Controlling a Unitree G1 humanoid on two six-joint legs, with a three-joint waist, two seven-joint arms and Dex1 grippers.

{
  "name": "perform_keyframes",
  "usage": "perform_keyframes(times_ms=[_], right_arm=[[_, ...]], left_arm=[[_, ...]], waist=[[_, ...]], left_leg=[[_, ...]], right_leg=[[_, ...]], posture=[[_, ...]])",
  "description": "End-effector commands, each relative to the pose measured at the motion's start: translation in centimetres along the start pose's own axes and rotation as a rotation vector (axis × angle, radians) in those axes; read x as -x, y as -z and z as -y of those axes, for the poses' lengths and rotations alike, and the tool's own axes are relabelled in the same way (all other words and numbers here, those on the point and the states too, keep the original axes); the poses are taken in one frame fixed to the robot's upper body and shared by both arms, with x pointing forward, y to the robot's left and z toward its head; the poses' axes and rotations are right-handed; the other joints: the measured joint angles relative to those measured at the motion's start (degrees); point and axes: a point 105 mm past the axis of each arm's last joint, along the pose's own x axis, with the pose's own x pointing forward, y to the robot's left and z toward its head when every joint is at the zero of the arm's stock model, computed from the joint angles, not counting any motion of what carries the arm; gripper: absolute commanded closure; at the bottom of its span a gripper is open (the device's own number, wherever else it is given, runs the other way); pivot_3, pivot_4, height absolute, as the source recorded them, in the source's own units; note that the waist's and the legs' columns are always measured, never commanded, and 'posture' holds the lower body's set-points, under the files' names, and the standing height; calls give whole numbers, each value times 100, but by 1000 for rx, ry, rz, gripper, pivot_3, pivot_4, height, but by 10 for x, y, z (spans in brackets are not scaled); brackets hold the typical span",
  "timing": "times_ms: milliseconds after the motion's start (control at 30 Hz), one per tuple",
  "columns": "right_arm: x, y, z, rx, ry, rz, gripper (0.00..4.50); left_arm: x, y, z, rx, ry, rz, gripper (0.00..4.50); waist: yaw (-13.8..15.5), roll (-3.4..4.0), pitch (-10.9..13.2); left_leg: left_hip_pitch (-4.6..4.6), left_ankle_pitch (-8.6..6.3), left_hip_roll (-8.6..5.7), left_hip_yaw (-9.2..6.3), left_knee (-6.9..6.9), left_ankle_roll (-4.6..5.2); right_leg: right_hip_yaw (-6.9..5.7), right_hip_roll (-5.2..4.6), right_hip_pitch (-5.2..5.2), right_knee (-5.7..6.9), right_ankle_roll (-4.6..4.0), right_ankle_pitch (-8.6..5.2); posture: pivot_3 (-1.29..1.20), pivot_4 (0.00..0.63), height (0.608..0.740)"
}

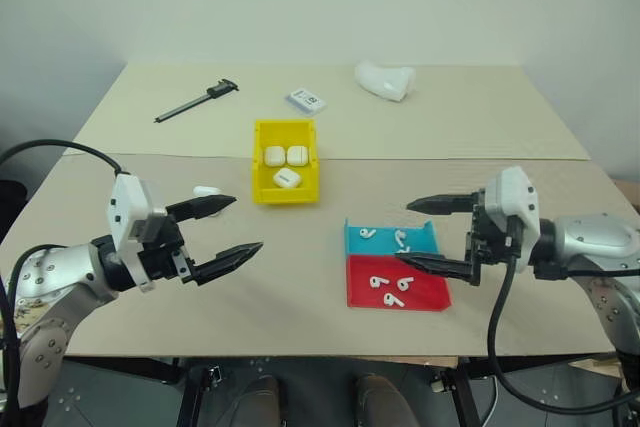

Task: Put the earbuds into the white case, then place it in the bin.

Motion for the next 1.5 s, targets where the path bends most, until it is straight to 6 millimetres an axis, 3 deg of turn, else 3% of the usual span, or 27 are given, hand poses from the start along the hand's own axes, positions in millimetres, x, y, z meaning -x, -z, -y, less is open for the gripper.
perform_keyframes(times_ms=[33, 133, 367, 567, 767, 967, 1133, 1333, 1500], right_arm=[[-1, -8, -2, 17, -12, 30, 14], [-1, -7, -2, 15, -8, 32, 14], [-4, -6, 1, 12, 4, 39, 14], [-10, -6, 7, 22, 8, 48, 14], [-11, -7, 4, 17, 3, 45, 14], [-13, -5, 1, 8, 11, 40, 14], [-15, -3, -5, -4, 5, 41, 14], [-20, 3, -15, -30, -21, 35, 14], [-19, 2, -15, -35, -30, 30, 14]], left_arm=[[0, -10, 6, -32, 37, 18, 0], [1, -12, 1, 24, -6, 22, 0], [-1, -14, -13, -140, -194, -58, 0], [-2, 3, -28, -241, -380, -310, 0], [5, 17, -35, -23, -420, -497, 0], [14, 18, -71, 190, -567, -620, 0], [38, 30, -100, 331, -673, -768, 0], [62, 31, -115, 441, -727, -881, 0], [67, 40, -122, 504, -759, -951, 0]], waist=[[1, 0, 0], [0, 0, 0], [-2, 0, 0], [3, -1, 0], [7, -2, 1], [14, -6, 1], [-24, -9, 4], [7, -14, 6], [36, -15, 7]], left_leg=[[-1, 0, 0, 0, 0, 0], [-1, 0, 0, 0, 0, 0], [0, 0, -1, 1, 0, 0], [1, 0, -2, 0, 0, 0], [-3, 0, -2, -1, 0, 0], [1, 1, -9, -7, 3, -1], [-6, 1, -5, -8, -1, -1], [-2, 1, -8, -1, 1, -3], [-4, 2, -11, 8, 1, -4]], right_leg=[[0, 0, -1, 0, 0, 0], [1, -1, 0, 0, 0, 0], [3, 0, 0, 0, 0, 0], [3, 0, 0, 1, -1, 1], [3, 0, -5, 2, 0, 1], [-2, 1, 3, 5, 1, 1], [9, 5, -17, 14, 0, 0], [8, 0, -18, 23, -1, 0], [6, -1, -20, 26, -3, -3]], posture=[[0, 150, 740], [0, 150, 740], [0, 150, 740], [0, 150, 740], [0, 150, 740], [0, 150, 740], [0, 150, 740], [0, 150, 740], [0, 150, 740]])
